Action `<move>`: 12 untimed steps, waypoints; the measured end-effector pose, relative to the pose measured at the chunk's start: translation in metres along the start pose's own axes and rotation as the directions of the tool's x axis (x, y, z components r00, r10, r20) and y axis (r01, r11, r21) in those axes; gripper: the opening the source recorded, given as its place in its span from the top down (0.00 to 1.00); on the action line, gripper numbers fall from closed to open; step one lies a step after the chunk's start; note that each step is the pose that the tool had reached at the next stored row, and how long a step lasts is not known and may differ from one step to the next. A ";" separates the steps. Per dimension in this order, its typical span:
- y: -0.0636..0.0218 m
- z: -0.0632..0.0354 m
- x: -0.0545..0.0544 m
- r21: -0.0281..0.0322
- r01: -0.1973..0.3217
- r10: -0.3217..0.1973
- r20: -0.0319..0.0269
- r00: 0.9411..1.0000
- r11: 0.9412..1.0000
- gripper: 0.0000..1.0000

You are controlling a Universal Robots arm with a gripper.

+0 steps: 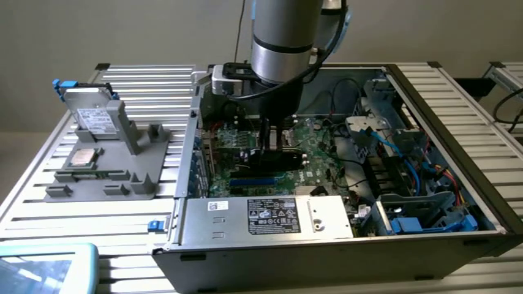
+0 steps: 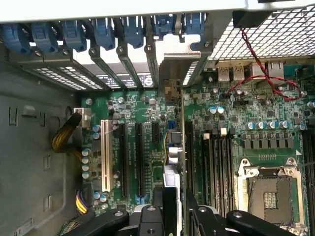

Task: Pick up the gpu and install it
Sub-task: 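Insert the gpu into the slot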

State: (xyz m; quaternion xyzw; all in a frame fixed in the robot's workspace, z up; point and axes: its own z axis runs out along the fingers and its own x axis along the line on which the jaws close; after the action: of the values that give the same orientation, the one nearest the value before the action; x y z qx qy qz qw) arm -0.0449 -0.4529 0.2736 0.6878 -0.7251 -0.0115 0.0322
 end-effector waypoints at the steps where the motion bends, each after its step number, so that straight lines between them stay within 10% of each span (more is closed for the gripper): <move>1: 0.0001 0.0020 0.000 0.000 0.000 0.000 0.000 1.000 1.000 0.73; 12: 0.0025 0.0080 0.001 -0.003 0.000 0.000 0.000 1.000 1.000 0.73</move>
State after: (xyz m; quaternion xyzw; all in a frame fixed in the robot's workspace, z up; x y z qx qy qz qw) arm -0.0480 -0.4539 0.2658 0.6878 -0.7250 -0.0124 0.0332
